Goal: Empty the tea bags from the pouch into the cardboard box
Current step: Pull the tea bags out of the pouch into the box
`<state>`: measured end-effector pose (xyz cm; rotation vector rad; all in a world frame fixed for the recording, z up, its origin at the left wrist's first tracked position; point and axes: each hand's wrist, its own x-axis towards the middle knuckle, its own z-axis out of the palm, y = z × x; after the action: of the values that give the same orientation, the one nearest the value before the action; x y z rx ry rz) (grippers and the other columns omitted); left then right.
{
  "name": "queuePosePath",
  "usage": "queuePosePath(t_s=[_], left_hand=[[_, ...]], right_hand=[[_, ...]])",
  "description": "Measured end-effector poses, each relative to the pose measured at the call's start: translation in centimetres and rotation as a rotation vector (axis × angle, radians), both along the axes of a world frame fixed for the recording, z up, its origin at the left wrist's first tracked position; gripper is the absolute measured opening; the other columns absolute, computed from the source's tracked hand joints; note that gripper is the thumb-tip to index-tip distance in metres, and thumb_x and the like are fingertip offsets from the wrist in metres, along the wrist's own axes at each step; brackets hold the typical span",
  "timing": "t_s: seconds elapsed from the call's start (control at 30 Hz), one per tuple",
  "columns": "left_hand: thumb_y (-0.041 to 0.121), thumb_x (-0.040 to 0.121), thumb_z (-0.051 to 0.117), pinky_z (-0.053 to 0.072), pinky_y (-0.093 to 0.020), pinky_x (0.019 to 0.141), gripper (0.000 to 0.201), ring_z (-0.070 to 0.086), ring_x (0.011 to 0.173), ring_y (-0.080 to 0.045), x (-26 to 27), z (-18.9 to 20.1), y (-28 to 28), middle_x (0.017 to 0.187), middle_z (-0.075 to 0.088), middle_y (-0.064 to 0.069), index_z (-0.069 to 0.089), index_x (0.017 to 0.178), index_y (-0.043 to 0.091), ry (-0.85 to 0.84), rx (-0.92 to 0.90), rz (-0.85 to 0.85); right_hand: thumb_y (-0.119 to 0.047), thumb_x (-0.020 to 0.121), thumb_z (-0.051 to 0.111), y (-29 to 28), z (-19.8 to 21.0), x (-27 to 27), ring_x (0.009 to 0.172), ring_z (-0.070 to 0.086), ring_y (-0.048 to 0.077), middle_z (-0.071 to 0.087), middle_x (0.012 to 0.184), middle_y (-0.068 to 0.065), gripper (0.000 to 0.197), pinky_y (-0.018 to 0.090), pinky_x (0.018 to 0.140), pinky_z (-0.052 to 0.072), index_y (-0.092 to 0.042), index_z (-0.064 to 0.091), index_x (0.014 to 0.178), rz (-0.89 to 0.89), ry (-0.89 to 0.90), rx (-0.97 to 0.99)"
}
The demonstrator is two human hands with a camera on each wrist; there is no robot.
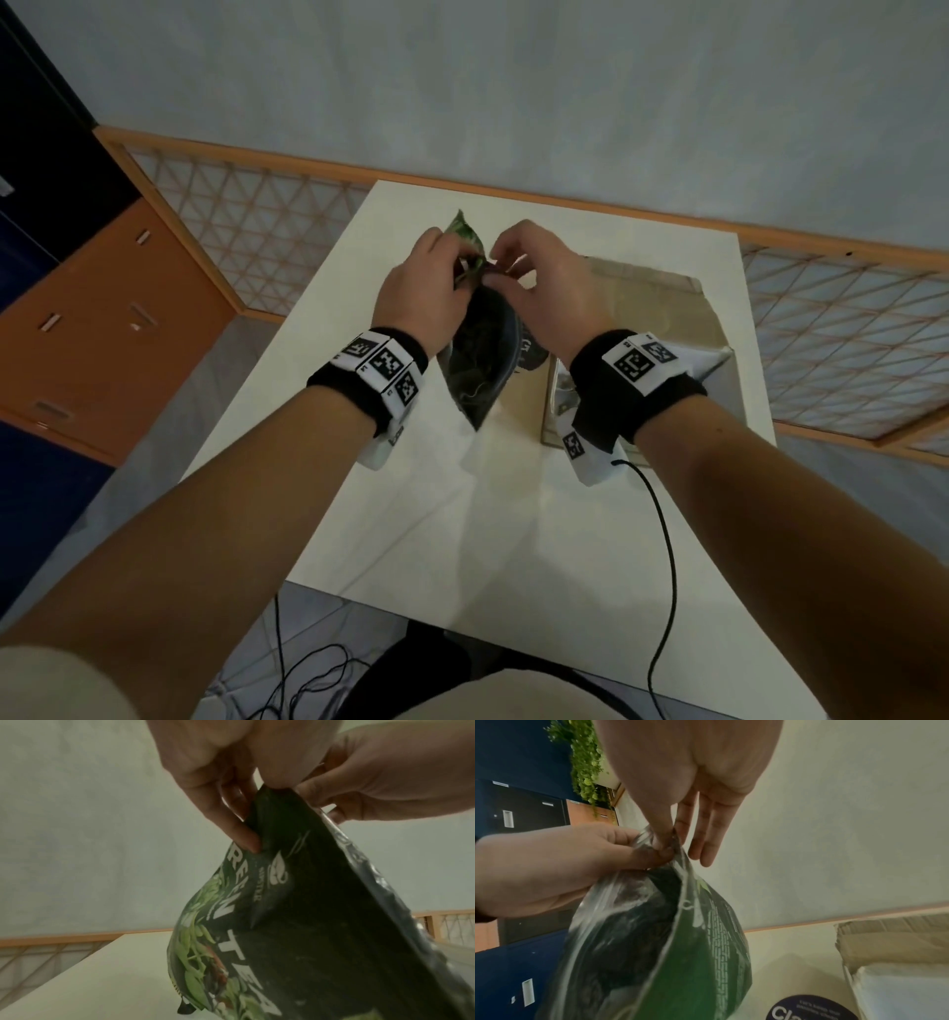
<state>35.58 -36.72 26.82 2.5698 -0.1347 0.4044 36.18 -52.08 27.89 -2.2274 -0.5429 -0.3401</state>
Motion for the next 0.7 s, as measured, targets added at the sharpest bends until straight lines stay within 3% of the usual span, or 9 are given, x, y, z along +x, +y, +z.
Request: queuePosePath(t_s=[0.07, 0.17, 0.23, 0.3, 0.43, 0.5, 0.6, 0.7], left_hand=[[0.026, 0.098, 0.059, 0.046, -0.040, 0.079, 0.021, 0.062, 0.095, -0.034, 0.3, -0.1, 0.2, 0.117, 0.057, -0.008, 0.062, 0.113, 0.012, 0.004, -0.014, 0.028], [0.031, 0.099, 0.058, 0.047, -0.040, 0.079, 0.024, 0.061, 0.093, -0.032, 0.3, -0.3, 0.4, 0.113, 0.058, -0.009, 0.061, 0.108, 0.010, 0.000, -0.055, 0.040], [0.030, 0.099, 0.058, 0.048, -0.040, 0.078, 0.023, 0.061, 0.092, -0.032, 0.2, -0.2, 0.5, 0.113, 0.058, -0.010, 0.060, 0.107, 0.009, -0.020, -0.081, 0.043], [0.030, 0.099, 0.058, 0.047, -0.039, 0.075, 0.022, 0.061, 0.092, -0.033, 0.2, 0.0, 0.6, 0.114, 0.058, -0.009, 0.059, 0.108, 0.009, -0.028, -0.077, 0.044], [0.030, 0.096, 0.061, 0.043, -0.033, 0.073, 0.019, 0.060, 0.094, -0.030, -0.1, 0.5, 0.7, 0.115, 0.059, -0.005, 0.058, 0.106, 0.013, -0.001, -0.040, 0.024], [0.027, 0.091, 0.068, 0.045, -0.034, 0.074, 0.019, 0.060, 0.093, -0.028, -0.3, 0.8, 0.7, 0.111, 0.060, -0.003, 0.058, 0.103, 0.016, 0.031, -0.033, 0.011], [0.025, 0.087, 0.071, 0.045, -0.034, 0.072, 0.022, 0.060, 0.089, -0.028, -0.5, 1.2, 0.4, 0.107, 0.062, -0.003, 0.056, 0.100, 0.016, 0.059, -0.007, 0.013], [0.022, 0.090, 0.068, 0.039, -0.033, 0.070, 0.018, 0.059, 0.090, -0.029, -0.6, 1.2, 0.0, 0.107, 0.061, -0.005, 0.055, 0.101, 0.015, 0.064, 0.014, 0.028]], right_hand=[[-0.015, 0.081, 0.070, -0.2, -1.1, -0.8, 0.079, 0.056, 0.012, 0.049, 0.097, -0.007, 0.028, 0.029, 0.067, 0.053, -0.014, 0.047, 0.096, -0.009, 0.041, 0.019], [-0.016, 0.075, 0.072, -0.8, -3.3, -1.9, 0.078, 0.058, 0.021, 0.050, 0.093, -0.002, 0.039, 0.040, 0.067, 0.054, -0.018, 0.038, 0.094, -0.007, 0.185, -0.034], [-0.019, 0.078, 0.070, -1.3, -4.6, -2.3, 0.081, 0.061, 0.025, 0.060, 0.092, 0.002, 0.036, 0.042, 0.068, 0.052, -0.014, 0.043, 0.101, -0.017, 0.332, -0.146], [-0.019, 0.083, 0.063, -1.9, -5.6, -2.5, 0.086, 0.062, 0.029, 0.064, 0.096, 0.008, 0.029, 0.034, 0.068, 0.048, -0.011, 0.050, 0.108, -0.075, 0.389, -0.194], [-0.018, 0.091, 0.055, -3.1, -6.1, -2.3, 0.077, 0.057, 0.025, 0.059, 0.086, 0.002, 0.011, 0.030, 0.062, 0.040, -0.012, 0.053, 0.100, -0.291, 0.327, -0.058], [-0.020, 0.093, 0.055, -3.5, -6.1, -2.2, 0.076, 0.057, 0.023, 0.059, 0.086, 0.001, 0.007, 0.033, 0.062, 0.044, -0.014, 0.053, 0.097, -0.333, 0.295, -0.017], [-0.020, 0.090, 0.060, -3.6, -6.0, -2.4, 0.073, 0.057, 0.022, 0.059, 0.087, -0.001, 0.012, 0.039, 0.064, 0.051, -0.018, 0.048, 0.091, -0.361, 0.252, 0.040], [-0.014, 0.087, 0.063, -3.5, -5.7, -2.9, 0.069, 0.045, 0.015, 0.049, 0.087, -0.002, 0.015, 0.032, 0.063, 0.044, -0.013, 0.048, 0.087, -0.364, 0.140, 0.000]])
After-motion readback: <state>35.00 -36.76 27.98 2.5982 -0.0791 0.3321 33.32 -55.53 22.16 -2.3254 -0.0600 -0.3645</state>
